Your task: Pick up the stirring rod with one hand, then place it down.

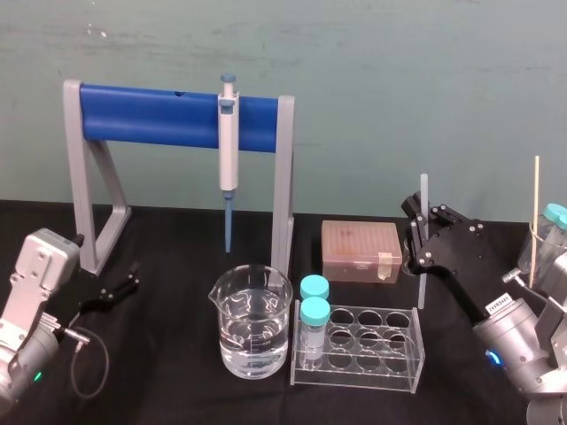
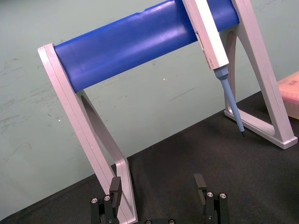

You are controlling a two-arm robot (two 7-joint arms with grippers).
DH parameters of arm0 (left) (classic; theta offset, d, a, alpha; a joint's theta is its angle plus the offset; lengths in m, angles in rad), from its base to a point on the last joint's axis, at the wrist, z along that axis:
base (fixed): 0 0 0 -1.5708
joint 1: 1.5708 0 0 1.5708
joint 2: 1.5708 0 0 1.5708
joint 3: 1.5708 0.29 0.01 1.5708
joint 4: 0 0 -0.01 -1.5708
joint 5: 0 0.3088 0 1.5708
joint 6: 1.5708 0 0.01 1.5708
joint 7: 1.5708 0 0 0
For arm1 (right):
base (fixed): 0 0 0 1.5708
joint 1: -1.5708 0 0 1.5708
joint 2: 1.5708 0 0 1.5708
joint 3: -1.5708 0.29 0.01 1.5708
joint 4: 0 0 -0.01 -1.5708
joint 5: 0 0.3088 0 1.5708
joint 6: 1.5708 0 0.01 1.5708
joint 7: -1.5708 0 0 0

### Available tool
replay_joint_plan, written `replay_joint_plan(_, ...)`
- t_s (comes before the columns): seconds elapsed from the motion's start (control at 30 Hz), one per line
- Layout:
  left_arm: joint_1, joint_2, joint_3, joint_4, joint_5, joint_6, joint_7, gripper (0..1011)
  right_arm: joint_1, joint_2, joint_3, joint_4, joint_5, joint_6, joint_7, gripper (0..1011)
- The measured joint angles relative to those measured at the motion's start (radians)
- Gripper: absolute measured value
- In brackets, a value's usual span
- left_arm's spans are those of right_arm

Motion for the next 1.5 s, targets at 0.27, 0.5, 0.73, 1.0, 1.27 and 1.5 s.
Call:
replay_joint_plan(0.27,0.0,0.0,0.0,0.0,0.0,0.0,0.0,1000,0.0,0.0,0.0,0.0,0.0,0.0,0.0,69)
replay_joint_plan(0.5,0.0,0.0,0.0,0.0,0.0,0.0,0.0,1000,0.0,0.0,0.0,0.0,0.0,0.0,0.0,68)
replay_joint_plan(0.73,0.0,0.0,0.0,0.0,0.0,0.0,0.0,1001,0.0,0.0,0.0,0.0,0.0,0.0,0.0,69)
replay_joint_plan(1.0,0.0,0.0,0.0,0.0,0.0,0.0,0.0,1001,0.0,0.0,0.0,0.0,0.0,0.0,0.0,69)
replay_joint_plan(1.27,0.0,0.0,0.0,0.0,0.0,0.0,0.0,1000,0.0,0.0,0.0,0.0,0.0,0.0,0.0,69)
replay_joint_plan(1.5,0.0,0.0,0.0,0.0,0.0,0.0,0.0,1000,0.0,0.0,0.0,0.0,0.001,0.0,0.004,69)
